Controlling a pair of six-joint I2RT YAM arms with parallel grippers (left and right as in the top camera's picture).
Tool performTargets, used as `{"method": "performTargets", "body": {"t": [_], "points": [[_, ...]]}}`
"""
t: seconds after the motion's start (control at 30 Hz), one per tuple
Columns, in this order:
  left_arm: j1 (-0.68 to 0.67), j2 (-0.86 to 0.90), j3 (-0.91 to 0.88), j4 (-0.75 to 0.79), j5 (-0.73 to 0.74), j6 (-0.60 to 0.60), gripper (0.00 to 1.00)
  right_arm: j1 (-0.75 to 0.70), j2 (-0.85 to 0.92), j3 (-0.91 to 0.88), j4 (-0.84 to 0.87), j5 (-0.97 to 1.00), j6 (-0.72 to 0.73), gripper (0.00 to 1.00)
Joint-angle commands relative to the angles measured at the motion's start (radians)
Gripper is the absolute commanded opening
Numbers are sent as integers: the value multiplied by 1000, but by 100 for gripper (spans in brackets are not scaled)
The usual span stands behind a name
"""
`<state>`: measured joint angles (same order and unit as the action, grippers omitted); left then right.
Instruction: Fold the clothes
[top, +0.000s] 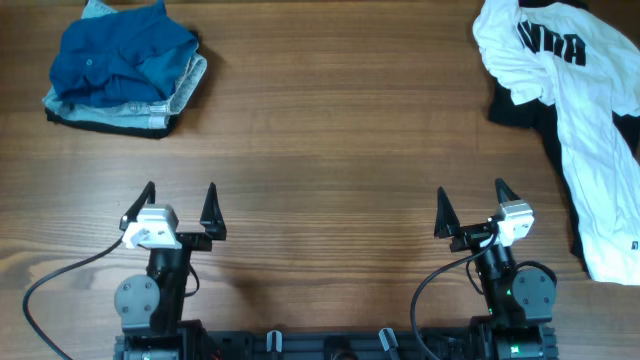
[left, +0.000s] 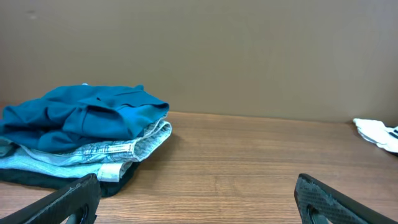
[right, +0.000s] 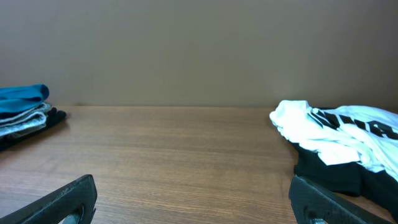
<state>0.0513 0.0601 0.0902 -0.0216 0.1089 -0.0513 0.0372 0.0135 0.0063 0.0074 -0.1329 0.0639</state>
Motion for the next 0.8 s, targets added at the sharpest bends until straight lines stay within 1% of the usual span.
{"method": "performTargets", "body": {"t": [0.0, 0.2, 0.27, 0.77], "points": [[-6, -50, -33, 3, -18, -14, 100, 5, -9, -1, 2, 10, 15, 100], [-6, -57, -81, 3, -17, -14, 100, 5, -9, -1, 2, 10, 15, 100], [-6, -57, -84, -51, -17, -14, 100, 5, -9, -1, 2, 10, 15, 100], [-6, -57, -84, -48, -17, -13, 100, 5, -9, -1, 2, 10, 15, 100]]}}
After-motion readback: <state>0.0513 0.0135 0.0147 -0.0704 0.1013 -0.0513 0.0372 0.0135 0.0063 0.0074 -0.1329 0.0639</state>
